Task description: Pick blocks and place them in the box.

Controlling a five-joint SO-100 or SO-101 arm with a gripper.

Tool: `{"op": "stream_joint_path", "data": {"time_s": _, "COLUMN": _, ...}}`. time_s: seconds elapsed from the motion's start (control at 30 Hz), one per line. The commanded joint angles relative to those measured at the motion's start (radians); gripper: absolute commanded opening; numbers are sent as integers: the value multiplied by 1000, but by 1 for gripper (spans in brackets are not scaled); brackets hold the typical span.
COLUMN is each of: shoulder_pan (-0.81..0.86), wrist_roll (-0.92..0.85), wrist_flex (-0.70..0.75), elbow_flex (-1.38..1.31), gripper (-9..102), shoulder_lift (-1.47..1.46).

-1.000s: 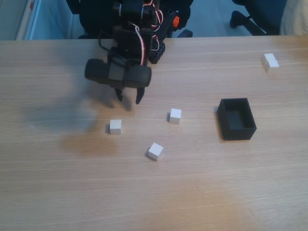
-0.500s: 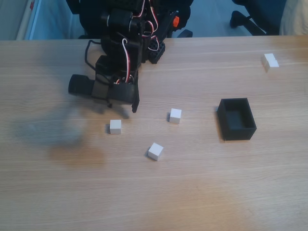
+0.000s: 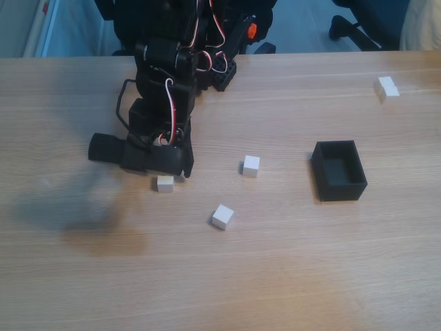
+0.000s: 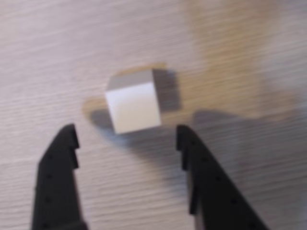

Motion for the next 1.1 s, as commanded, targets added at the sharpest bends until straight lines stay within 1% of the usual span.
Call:
{"op": "stream_joint_path", "data": {"time_s": 0.0, "shoulder_pan": 5, "wrist_roll": -5, "wrist_flex": -21, "elbow_flex": -71, "gripper": 23, "shoulder_lift": -18}}
{"op": "stream_joint_path", "data": {"time_s": 0.2, "shoulder_pan": 5, "wrist_roll": 11, "wrist_flex": -29, "elbow_flex": -118, "gripper": 22, "shoulder_lift": -72}}
{"op": "stream_joint_path", "data": {"time_s": 0.47, "shoulder_pan": -3, "wrist_roll": 15, "wrist_flex": -21, "elbow_flex": -117, "gripper": 18, "shoulder_lift": -83}}
{"op": "stream_joint_path", "data": {"time_s": 0.67, "shoulder_pan": -14, "wrist_roll": 46, "wrist_flex": -20, "elbow_flex": -114, "gripper": 12, "shoulder_lift": -92}}
{"op": "stream_joint_path", "data": {"time_s": 0.9, "shoulder_pan": -35, "wrist_roll": 66, "wrist_flex": -3, "elbow_flex": -112, "gripper": 13, "shoulder_lift": -98}}
{"op": "stream_joint_path", "data": {"time_s": 1.07, "shoulder_pan": -48, "wrist_roll": 71, "wrist_flex": 17, "elbow_flex": -112, "gripper": 8, "shoulder_lift": -84}}
